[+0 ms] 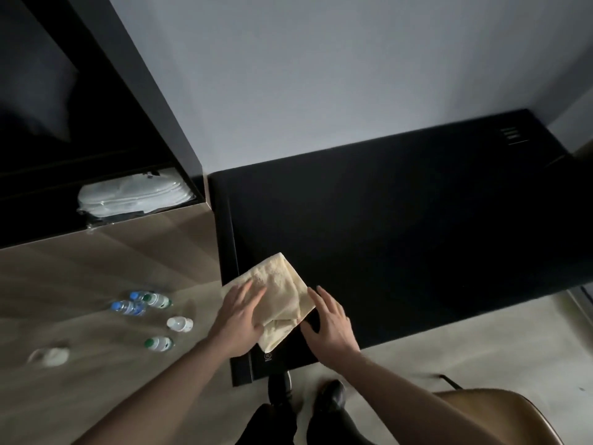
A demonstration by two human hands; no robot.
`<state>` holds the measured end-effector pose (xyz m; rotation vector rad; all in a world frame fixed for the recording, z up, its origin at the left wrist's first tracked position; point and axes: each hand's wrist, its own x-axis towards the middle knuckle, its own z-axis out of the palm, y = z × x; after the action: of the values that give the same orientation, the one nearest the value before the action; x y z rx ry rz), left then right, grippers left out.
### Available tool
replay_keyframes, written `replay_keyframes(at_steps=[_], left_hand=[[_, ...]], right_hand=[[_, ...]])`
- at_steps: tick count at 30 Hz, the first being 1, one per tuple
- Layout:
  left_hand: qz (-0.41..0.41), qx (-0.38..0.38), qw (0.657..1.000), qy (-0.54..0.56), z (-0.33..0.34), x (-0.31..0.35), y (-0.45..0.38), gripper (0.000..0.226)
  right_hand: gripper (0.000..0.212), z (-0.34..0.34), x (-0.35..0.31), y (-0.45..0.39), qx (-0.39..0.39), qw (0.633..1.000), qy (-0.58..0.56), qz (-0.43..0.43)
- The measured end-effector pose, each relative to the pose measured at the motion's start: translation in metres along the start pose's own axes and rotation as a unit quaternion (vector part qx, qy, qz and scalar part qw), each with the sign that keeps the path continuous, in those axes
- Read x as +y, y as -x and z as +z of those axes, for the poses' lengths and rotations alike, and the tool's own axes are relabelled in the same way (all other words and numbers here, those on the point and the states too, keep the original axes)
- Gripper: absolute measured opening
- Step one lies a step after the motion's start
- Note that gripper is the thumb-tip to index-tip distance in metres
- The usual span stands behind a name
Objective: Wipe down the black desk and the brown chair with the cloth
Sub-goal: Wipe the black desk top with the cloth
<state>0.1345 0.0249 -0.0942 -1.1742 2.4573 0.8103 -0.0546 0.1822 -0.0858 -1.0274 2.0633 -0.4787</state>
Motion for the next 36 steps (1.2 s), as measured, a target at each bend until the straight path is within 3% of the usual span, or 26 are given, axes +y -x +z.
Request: replay_keyframes(at_steps=[2,9,13,15,19,22,25,31,36], left_hand=[[-0.038,-0.037,0.999,-0.015,0.007,0.023,-0.005,0.082],[-0.092,-0.052,0.992,-0.074,0.032,0.077,0.002,0.076],[-0.113,-0.112,0.986,-0.044,0.040,0.137,0.005,0.087],[-0.080,-0.147,0.986,-0.011,0.041,0.151,0.002,0.090],[-0.014,-0.125,0.989,0.077,0.023,0.120,-0.005,0.074],[-0.054,-0.024,0.992,0.115,0.002,0.076,-0.003,0.058],[-0.081,0.022,0.990,0.113,-0.009,0.032,0.005,0.061],[-0.095,0.028,0.990,0.103,-0.013,0.004,0.015,0.064],[-0.060,0.001,0.995,0.075,-0.011,0.027,0.006,0.064]], right_hand=[[0.078,-0.018,0.030,0.018,0.003,0.999,0.004,0.040],[0.082,-0.055,0.109,0.067,0.031,0.992,0.011,0.125],[0.081,-0.057,0.117,0.072,0.034,0.990,0.023,0.136],[0.080,-0.055,0.106,0.066,0.051,0.989,0.018,0.137],[0.088,-0.044,0.066,0.044,0.033,0.993,0.041,0.106],[0.095,-0.027,0.025,0.022,-0.034,0.994,0.088,0.055],[0.098,-0.002,-0.018,0.001,-0.072,0.988,0.135,0.014],[0.090,0.034,-0.025,-0.016,-0.127,0.959,0.249,0.046],[0.081,0.010,0.003,-0.009,-0.104,0.968,0.217,0.067]])
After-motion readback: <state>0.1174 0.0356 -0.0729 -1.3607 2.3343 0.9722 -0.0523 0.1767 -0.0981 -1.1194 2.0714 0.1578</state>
